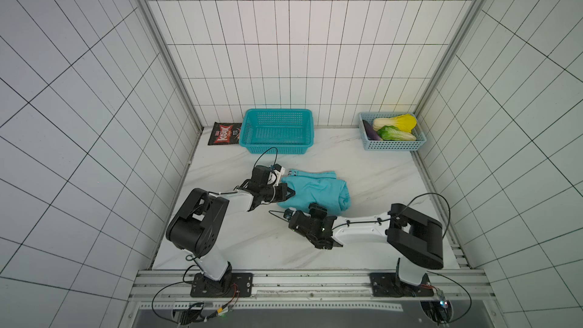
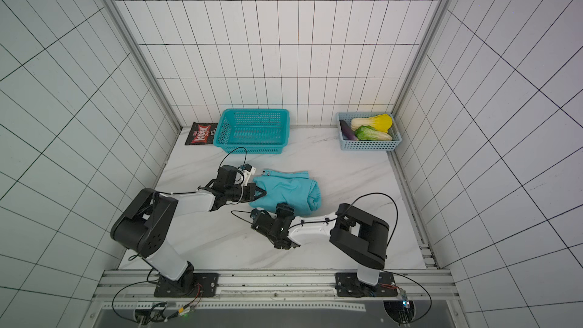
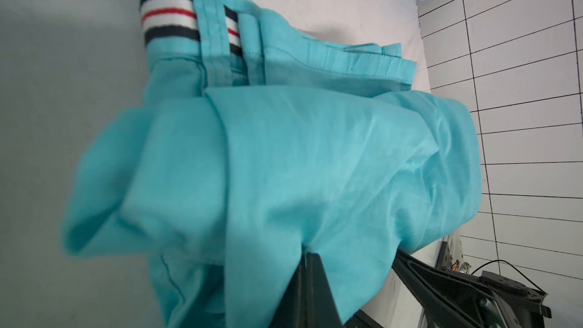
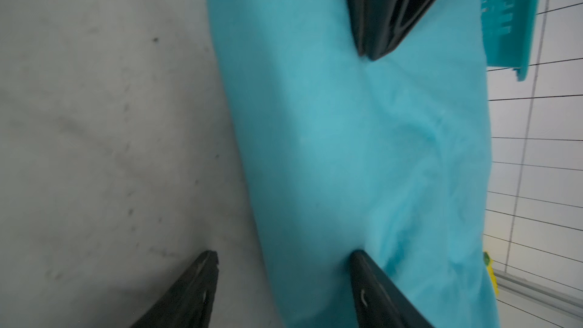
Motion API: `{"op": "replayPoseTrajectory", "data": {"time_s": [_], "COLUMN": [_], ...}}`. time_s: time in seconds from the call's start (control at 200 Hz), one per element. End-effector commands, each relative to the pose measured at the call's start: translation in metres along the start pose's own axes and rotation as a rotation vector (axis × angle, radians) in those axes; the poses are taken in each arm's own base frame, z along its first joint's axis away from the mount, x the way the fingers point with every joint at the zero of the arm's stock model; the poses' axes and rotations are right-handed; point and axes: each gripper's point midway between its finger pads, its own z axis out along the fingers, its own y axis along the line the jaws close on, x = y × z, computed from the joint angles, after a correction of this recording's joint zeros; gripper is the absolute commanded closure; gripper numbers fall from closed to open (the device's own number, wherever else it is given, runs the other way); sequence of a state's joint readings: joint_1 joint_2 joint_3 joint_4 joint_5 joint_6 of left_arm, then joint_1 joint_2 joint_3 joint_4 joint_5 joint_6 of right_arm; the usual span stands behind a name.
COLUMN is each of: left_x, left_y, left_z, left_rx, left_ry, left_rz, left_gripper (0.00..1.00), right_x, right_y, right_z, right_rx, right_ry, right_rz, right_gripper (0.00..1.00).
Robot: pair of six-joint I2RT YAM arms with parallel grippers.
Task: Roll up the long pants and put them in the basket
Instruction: Roll the long pant at the center of the board, then pick up the long pant at the center of the board.
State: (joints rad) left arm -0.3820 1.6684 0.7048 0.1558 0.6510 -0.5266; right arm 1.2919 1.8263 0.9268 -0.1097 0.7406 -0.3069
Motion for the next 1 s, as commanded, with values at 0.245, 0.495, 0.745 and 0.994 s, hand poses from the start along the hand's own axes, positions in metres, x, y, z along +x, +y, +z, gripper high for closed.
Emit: {"op": "replayPoseTrajectory", "data": {"time_s": [0.245, 0.495, 0.745, 0.994], "left_x": [0.003, -0.022, -0.043, -0.034], "left_y": [-0.001, -0.031, -0.046, -0.033], "left_z": [-0.014, -0.063, -0.115, -0.103], "left_rx": [-0.004, 0.044, -0.014, -0.017], "left_ry": [-0.016, -0.145, -0.302, -0.249], "left_rz": [-0.01, 0.013, 0.09, 0.031], "left_gripper": [1.0, 1.0, 1.0, 1.0], "right_x": [0.026, -0.013, -0.034, -0.024], "right_y": [0.005, -0.007, -0.058, -0.078], "right_z": [0.048, -0.041, -0.105, -0.002], "right_rx": [-0.095, -0.796, -1.293, -1.346], "right_ry": [0.133, -0.062, -0.077, 0.135], "right_rz": [-0.065, 0.291, 0.552, 0.691], "right_gripper": [0.85, 1.0, 1.0, 1.0]}}
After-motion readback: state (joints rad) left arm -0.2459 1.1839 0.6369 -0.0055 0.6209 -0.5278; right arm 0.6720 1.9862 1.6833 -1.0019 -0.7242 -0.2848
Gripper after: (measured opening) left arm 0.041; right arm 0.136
